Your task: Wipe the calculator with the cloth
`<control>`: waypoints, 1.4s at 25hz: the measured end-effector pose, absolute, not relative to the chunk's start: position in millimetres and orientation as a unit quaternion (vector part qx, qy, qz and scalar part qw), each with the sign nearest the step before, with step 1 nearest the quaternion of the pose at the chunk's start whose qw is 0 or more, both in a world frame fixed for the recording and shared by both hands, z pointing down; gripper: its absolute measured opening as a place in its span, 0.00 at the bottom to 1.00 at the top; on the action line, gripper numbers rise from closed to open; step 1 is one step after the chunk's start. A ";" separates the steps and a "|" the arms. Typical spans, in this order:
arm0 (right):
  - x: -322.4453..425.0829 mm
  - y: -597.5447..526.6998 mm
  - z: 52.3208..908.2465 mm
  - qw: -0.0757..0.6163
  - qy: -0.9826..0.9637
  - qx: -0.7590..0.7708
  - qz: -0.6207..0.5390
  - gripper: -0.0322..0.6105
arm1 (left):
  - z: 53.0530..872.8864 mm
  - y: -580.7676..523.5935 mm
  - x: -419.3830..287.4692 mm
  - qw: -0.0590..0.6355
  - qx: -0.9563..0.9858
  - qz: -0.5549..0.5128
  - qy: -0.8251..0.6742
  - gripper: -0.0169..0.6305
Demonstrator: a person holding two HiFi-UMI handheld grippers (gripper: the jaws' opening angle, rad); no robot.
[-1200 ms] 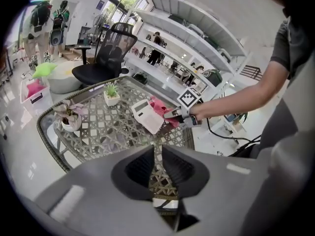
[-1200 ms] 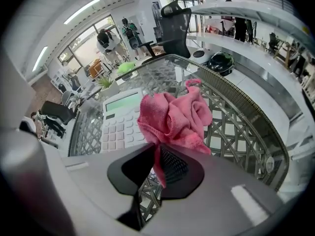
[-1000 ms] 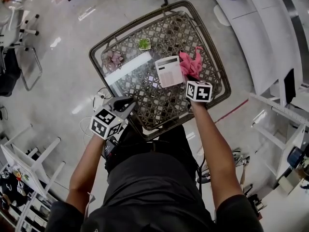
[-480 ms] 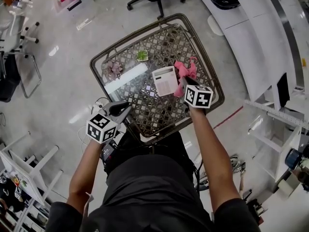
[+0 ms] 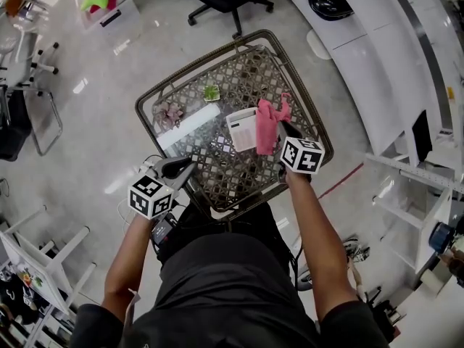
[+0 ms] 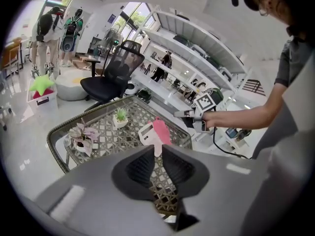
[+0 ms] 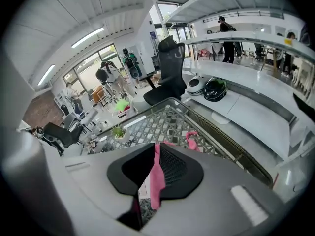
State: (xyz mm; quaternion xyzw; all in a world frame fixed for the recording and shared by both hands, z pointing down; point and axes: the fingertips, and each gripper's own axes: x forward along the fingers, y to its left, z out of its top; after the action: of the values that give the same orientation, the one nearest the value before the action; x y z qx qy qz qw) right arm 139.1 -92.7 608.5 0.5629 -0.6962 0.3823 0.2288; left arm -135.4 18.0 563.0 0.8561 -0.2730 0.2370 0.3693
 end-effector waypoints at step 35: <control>138.4 -88.1 423.4 0.037 -0.794 0.557 0.241 0.10 | 499.4 17.1 -139.5 0.322 0.873 0.208 -0.302 0.12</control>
State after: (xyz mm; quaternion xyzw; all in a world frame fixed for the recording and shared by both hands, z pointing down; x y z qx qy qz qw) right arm 138.4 -88.1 423.4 0.5572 -0.7939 0.2407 0.0367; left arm -139.5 17.1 499.4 0.8726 -0.3024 0.2077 0.3223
